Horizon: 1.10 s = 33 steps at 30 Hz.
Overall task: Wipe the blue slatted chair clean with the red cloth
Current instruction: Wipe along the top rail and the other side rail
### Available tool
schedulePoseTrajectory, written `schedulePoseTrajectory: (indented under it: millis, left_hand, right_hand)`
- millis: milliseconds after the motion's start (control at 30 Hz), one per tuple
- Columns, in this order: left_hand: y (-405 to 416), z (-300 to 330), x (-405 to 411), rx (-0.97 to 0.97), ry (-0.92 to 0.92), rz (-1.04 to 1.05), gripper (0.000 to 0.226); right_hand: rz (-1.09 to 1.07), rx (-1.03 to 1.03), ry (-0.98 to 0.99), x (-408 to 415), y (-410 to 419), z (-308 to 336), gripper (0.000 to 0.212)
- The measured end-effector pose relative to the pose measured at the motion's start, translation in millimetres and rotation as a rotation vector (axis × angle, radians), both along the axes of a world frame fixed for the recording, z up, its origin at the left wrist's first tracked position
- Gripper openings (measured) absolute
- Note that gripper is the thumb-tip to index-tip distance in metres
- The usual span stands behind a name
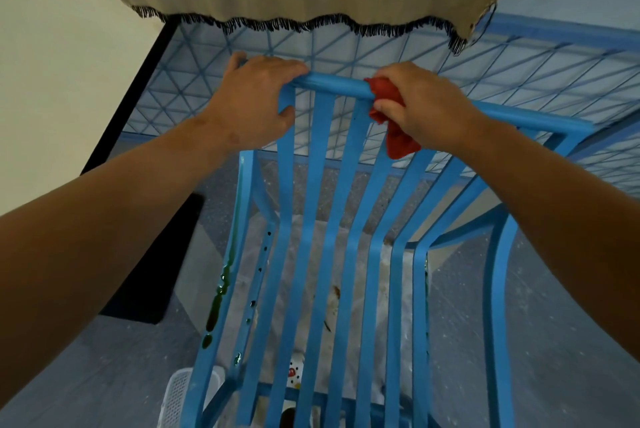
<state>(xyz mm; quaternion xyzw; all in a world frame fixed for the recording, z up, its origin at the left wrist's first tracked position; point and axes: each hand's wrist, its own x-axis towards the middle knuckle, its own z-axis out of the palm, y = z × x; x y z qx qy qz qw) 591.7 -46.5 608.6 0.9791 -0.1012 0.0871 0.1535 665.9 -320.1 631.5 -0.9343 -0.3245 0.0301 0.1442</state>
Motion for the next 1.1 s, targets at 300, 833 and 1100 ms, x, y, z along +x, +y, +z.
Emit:
schedulePoseTrajectory:
  millis: [300, 833, 1100]
  left_hand:
    - [-6, -5, -1, 0.004, -0.016, 0.027, 0.065]
    - [-7, -12, 2, -0.011, -0.075, 0.059, 0.058]
    - [-6, -14, 1, -0.033, -0.096, 0.051, 0.056]
  right_hand:
    - [-0.035, -0.021, -0.101, 4, 13, -7, 0.031]
    - [-0.122, 0.336, -0.62, -19, 25, -44, 0.019]
    - [-0.368, 0.548, -0.269, -57, 48, -72, 0.028]
